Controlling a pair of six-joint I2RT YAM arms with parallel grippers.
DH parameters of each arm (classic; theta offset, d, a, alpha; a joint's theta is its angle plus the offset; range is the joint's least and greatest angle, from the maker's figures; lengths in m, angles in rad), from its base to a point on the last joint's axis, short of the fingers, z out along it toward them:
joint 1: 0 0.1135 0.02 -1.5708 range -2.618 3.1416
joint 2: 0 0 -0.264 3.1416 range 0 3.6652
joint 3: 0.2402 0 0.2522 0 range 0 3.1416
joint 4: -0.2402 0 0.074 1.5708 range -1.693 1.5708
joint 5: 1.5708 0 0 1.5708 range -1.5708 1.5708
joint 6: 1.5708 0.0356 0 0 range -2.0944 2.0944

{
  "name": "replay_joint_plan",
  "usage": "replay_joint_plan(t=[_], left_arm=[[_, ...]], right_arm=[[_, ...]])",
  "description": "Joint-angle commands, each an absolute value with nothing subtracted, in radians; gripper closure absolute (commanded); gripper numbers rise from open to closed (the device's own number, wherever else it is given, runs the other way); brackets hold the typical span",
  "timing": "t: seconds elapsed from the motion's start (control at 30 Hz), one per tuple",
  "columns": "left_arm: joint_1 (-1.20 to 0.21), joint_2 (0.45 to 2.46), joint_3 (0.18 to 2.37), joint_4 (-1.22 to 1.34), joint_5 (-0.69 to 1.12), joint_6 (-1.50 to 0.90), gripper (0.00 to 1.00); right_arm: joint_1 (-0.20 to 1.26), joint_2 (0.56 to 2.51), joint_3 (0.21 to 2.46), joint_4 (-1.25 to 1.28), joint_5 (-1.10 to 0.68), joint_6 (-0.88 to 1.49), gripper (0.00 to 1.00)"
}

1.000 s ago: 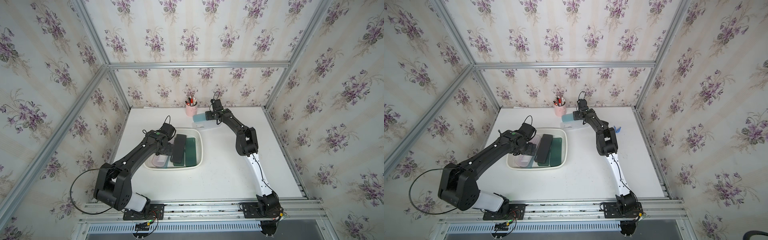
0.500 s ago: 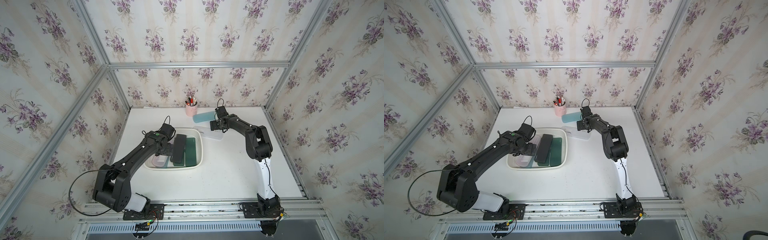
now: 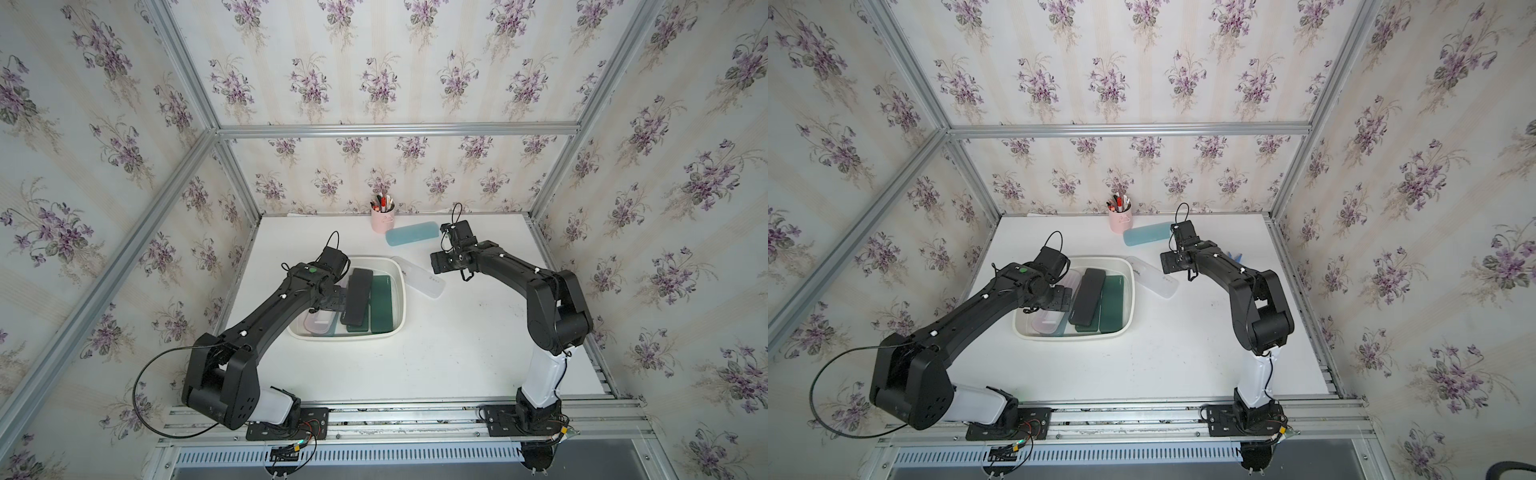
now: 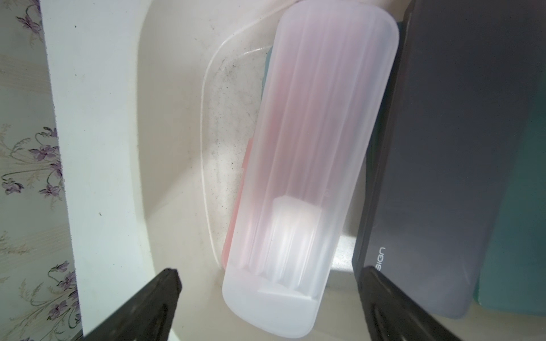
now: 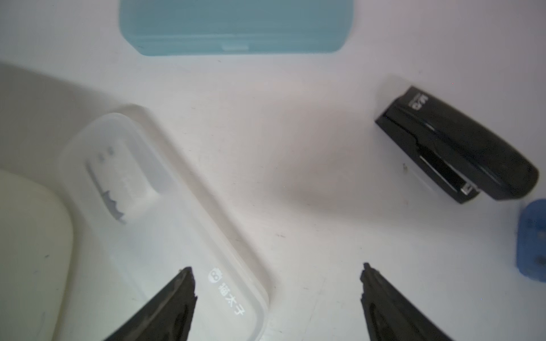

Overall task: Put the pencil case into the storage box
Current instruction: Adjust the pencil case at the center of the board, then pick up the pencil case from the center of the board.

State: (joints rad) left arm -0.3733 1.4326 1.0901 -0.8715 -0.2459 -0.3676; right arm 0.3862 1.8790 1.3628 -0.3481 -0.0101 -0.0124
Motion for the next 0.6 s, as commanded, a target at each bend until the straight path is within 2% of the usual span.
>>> replay_joint_plan(t=[0.0, 0.2, 0.4, 0.57], left_arm=[[-0.373, 1.424, 1.083, -0.862, -0.236, -0.360, 0.01], [-0.373, 1.423, 1.078, -0.857, -0.224, -0.358, 0.01], [-0.373, 1.423, 1.075, -0.848, -0.215, -0.355, 0.01], [-0.372, 1.424, 1.075, -0.851, -0.210, -0.355, 0.01]], right_arm=[[0.391, 1.872, 1.381, -0.356, -0.172, -0.161, 0.10], [0.427, 1.916, 1.374, -0.383, -0.295, -0.272, 0.08], [0.448, 1.949, 1.352, -0.365, -0.312, -0.304, 0.08], [0.459, 1.991, 1.360, -0.364, -0.254, -0.323, 0.08]])
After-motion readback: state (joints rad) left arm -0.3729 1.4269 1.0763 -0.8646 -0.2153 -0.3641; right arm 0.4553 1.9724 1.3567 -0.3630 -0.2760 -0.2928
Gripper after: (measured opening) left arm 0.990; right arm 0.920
